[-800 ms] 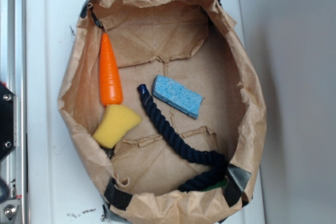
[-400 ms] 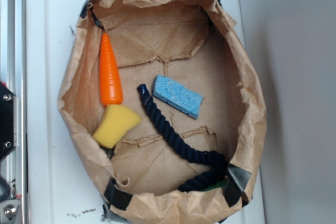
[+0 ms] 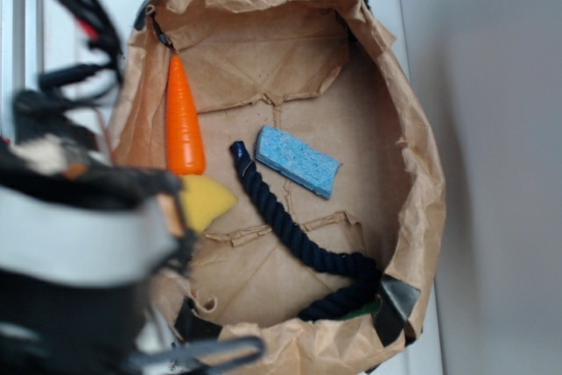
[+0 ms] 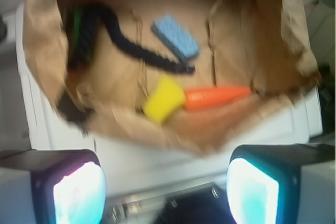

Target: Grab the green sponge.

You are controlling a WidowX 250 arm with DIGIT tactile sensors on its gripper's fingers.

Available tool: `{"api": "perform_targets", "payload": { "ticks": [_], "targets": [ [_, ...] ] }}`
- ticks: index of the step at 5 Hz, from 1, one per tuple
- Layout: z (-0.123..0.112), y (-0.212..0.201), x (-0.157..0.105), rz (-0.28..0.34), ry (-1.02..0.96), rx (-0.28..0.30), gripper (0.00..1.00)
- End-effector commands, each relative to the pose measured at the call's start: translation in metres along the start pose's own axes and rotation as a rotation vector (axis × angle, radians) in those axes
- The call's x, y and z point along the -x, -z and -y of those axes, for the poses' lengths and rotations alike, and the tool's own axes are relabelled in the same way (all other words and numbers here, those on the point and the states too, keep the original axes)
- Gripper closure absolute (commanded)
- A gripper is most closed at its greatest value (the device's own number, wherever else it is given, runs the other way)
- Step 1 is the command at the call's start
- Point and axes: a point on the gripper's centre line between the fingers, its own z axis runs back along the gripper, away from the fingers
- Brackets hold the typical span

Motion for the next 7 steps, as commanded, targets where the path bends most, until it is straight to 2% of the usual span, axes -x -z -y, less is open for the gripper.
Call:
{"api": "perform_targets", "payload": {
  "ticks": [1,5,6,7],
  "targets": [
    [-0.016,0.007,-0.035,0.119,-0.364,0.121,0.00],
    [-0.016,0.007,-0.035,0.119,-0.364,0.121,0.00],
    [-0.022,0.028,-0.046,0.126,-0.496,0.095,0.00],
    [-0.027,0.053,-0.062,0.090,-0.527,0.114,0.00]
  ]
}}
